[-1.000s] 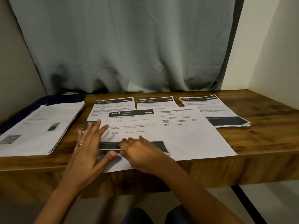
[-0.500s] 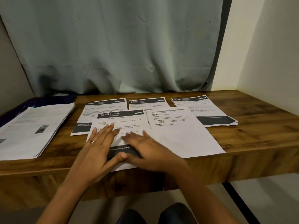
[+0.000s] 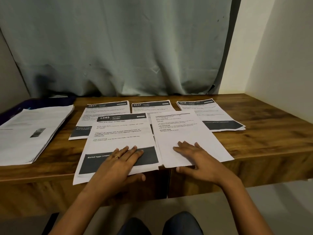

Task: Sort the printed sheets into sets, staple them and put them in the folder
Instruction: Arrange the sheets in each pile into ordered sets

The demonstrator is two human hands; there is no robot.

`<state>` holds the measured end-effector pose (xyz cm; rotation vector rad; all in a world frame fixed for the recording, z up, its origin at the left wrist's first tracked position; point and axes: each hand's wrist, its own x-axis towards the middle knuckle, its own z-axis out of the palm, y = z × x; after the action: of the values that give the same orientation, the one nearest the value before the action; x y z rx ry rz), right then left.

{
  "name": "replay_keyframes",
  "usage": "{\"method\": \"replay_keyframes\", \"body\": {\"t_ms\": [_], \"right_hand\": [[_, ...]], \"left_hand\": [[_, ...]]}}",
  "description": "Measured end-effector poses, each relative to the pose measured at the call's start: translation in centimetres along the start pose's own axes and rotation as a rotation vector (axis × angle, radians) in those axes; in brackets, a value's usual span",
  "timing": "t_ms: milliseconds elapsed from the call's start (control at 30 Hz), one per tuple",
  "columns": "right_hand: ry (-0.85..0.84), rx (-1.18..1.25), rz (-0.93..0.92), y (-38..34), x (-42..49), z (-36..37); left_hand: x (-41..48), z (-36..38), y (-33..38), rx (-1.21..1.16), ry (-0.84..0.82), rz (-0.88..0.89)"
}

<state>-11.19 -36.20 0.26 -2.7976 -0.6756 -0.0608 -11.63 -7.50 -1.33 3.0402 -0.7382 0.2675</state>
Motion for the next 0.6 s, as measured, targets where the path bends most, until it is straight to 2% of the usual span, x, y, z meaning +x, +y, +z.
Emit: {"method": "replay_keyframes", "body": {"t_ms": [100, 200, 400, 500, 600], "right_hand": [[-0.047, 0.100, -0.017, 0.9, -0.2, -0.4], [-0.016, 0.244, 0.000, 1.8, -0.8, -1.2], [0.415, 0.454, 0.117, 0.2, -0.6, -2.1], [0.609, 0.397, 0.098, -2.5, 0.4, -3.2], [0.682, 0.270, -0.040, -6.4, 2.1, -4.2]], "left_hand": [[-0.3, -0.1, -0.1, -0.013, 0.003, -0.008], [-0.4, -0.2, -0.1, -0.022, 0.013, -0.013], [-0.9, -0.2, -0.1, -0.048, 0.069, -0.036], [-1.0, -0.6, 0.2, -0.062, 0.074, -0.076], [-1.8, -1.8, 0.3, -0.139, 0.199, -0.144]]}}
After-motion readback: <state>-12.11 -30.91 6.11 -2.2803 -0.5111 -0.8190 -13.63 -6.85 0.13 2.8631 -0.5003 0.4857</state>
